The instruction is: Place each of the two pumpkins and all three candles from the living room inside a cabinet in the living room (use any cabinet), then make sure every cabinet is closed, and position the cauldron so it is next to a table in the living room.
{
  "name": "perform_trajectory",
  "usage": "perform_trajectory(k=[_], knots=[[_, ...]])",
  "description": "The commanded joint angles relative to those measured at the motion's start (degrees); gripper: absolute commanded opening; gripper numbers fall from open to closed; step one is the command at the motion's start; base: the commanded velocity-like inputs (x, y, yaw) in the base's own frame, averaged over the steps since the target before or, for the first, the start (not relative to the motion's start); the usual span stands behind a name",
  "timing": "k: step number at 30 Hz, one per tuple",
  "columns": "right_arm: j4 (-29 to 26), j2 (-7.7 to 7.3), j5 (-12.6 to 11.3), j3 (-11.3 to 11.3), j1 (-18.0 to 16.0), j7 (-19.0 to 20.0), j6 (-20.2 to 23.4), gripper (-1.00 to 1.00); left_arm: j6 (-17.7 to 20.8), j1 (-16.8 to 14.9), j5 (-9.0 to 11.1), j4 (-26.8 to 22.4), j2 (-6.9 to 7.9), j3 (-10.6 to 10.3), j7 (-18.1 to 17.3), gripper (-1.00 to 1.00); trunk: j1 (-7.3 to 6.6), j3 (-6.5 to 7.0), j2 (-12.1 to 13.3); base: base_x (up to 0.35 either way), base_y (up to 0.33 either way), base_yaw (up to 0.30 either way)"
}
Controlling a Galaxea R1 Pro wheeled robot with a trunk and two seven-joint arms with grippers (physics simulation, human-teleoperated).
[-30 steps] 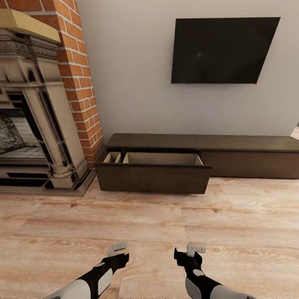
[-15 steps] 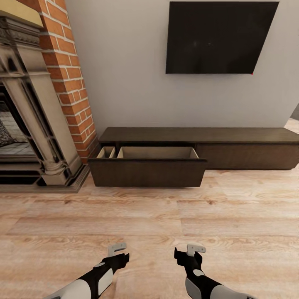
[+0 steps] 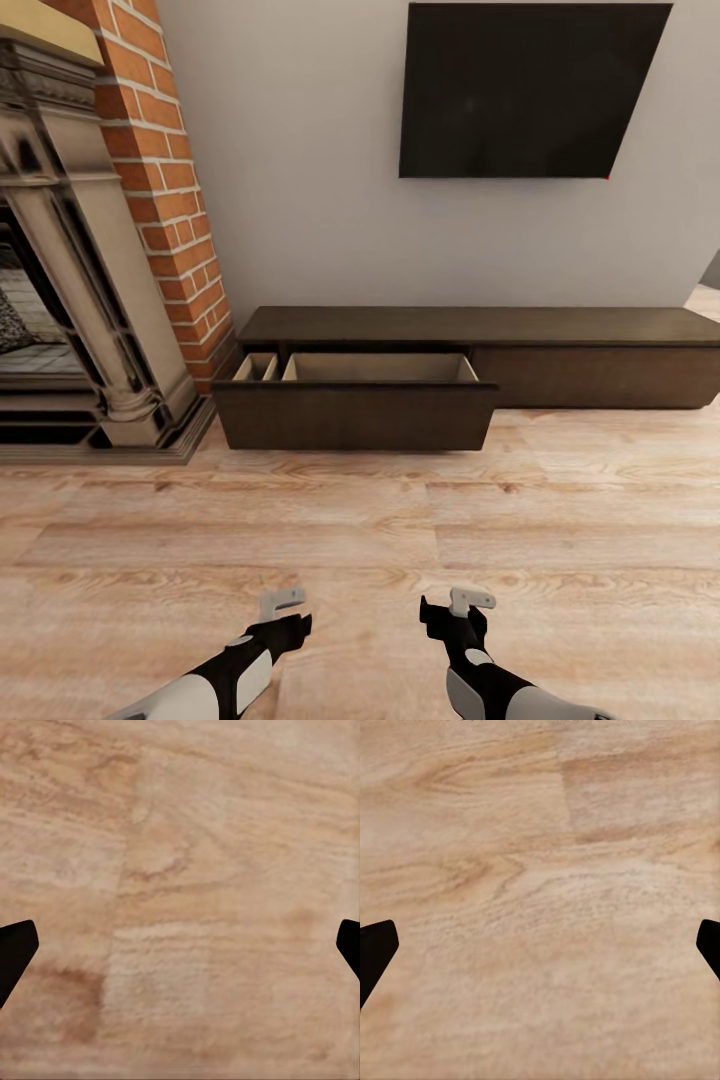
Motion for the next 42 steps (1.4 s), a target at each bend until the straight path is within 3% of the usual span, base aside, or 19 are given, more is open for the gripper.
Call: perform_trajectory(k=[1, 24, 35, 42], knots=[[0.0, 0.01, -0.3, 0.5, 0.0, -0.3, -0.1, 1.0, -0.2, 0.0, -0.6, 0.1, -0.01, 0.5, 0.1, 1.0, -0.01, -0.05, 0.0, 0.086, 0.0, 0.0], [0.0, -0.01, -0.2, 0.5, 0.1, -0.3, -0.1, 1.0, -0.2, 0.0, -0.4, 0.7, 0.17, 0.5, 0.1, 1.0, -0.01, -0.05, 0.0, 0.299, 0.0, 0.0], [0.0, -0.07, -0.2, 0.5, 0.1, -0.2, 0.1, 1.0, -0.2, 0.0, -0.3, 0.7, 0.75, 0.5, 0.1, 1.0, -0.01, -0.05, 0.0, 0.046, 0.009, 0.0], [0.0, -0.12, -0.1, 0.5, 0.1, -0.2, 0.1, 1.0, -0.3, 0.0, -0.5, 0.7, 0.78, 0.5, 0.1, 1.0, -0.01, -0.05, 0.0, 0.002, 0.208, 0.0]])
